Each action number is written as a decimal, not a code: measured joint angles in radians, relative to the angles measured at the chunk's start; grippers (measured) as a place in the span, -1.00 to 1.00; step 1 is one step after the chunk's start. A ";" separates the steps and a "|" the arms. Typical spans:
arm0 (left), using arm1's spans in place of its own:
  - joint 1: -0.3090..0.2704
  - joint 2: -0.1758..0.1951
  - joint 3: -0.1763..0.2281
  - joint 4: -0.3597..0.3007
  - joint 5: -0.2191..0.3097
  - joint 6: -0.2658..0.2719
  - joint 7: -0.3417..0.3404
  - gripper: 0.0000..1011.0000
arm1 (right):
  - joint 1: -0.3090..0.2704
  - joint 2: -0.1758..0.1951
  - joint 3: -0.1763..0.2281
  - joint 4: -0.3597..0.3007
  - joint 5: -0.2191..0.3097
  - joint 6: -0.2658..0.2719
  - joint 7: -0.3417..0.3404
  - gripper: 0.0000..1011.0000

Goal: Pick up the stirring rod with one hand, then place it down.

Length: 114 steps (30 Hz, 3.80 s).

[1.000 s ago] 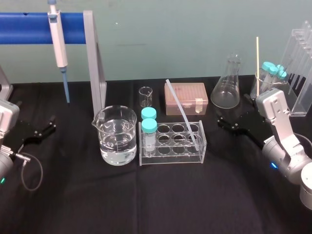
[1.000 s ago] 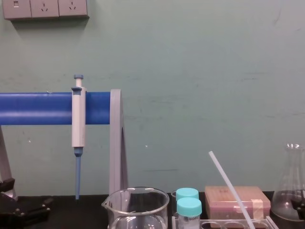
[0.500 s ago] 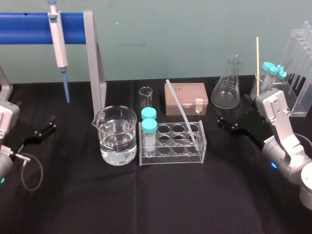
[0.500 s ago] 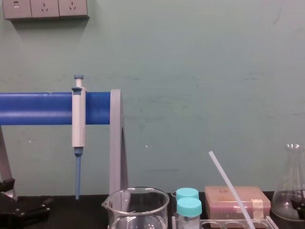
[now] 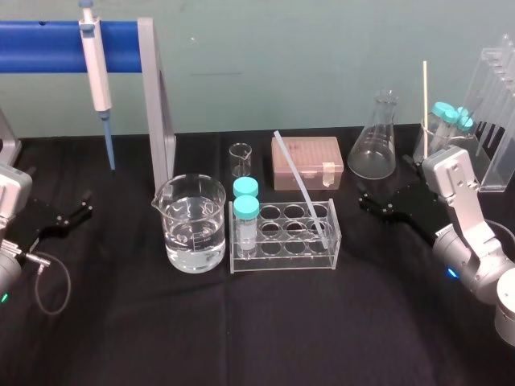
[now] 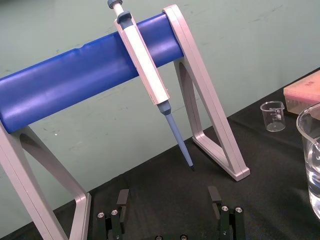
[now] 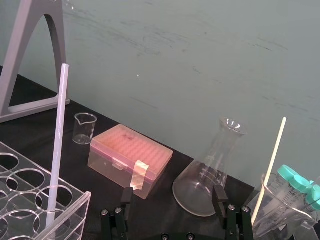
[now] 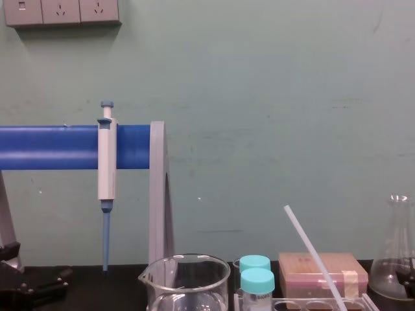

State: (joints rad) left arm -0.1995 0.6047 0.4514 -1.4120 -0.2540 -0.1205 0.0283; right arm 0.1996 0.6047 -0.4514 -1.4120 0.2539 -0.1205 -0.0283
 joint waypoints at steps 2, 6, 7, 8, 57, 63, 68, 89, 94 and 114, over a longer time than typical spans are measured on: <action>0.000 0.000 0.000 0.000 0.000 0.000 0.000 0.98 | 0.000 0.000 0.000 0.000 0.000 0.000 0.000 0.98; 0.000 0.000 0.000 0.000 0.000 0.000 0.000 0.98 | 0.000 0.000 0.000 0.000 0.000 0.000 0.000 0.98; 0.000 0.000 0.000 0.000 0.000 0.000 0.000 0.98 | 0.000 0.000 0.000 0.000 0.000 0.000 0.000 0.98; 0.000 0.000 0.000 0.000 0.000 0.000 0.000 0.98 | 0.000 0.000 0.000 0.000 0.000 0.000 0.000 0.98; 0.000 0.000 0.000 0.000 0.000 0.000 0.000 0.98 | 0.020 -0.007 0.026 -0.014 0.034 -0.120 0.197 0.98; 0.000 0.000 0.000 0.000 0.000 0.000 0.000 0.98 | 0.081 -0.032 0.010 0.036 0.057 -0.149 0.319 0.98; 0.000 0.000 0.000 0.000 0.000 0.000 0.000 0.98 | 0.115 -0.048 0.001 0.069 0.067 -0.160 0.378 0.98; 0.000 0.000 0.000 0.000 0.000 0.000 0.000 0.98 | 0.315 -0.166 -0.003 0.347 0.131 -0.151 0.637 0.98; 0.000 0.000 0.000 0.000 0.000 0.000 0.000 0.98 | 0.341 -0.186 0.004 0.392 0.149 -0.138 0.693 0.98; 0.000 0.000 0.000 0.000 0.000 0.000 0.000 0.98 | 0.384 -0.222 0.007 0.478 0.214 -0.080 0.835 0.98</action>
State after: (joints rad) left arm -0.1995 0.6047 0.4514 -1.4120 -0.2539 -0.1205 0.0283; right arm 0.5840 0.3827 -0.4446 -0.9336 0.4675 -0.2005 0.8072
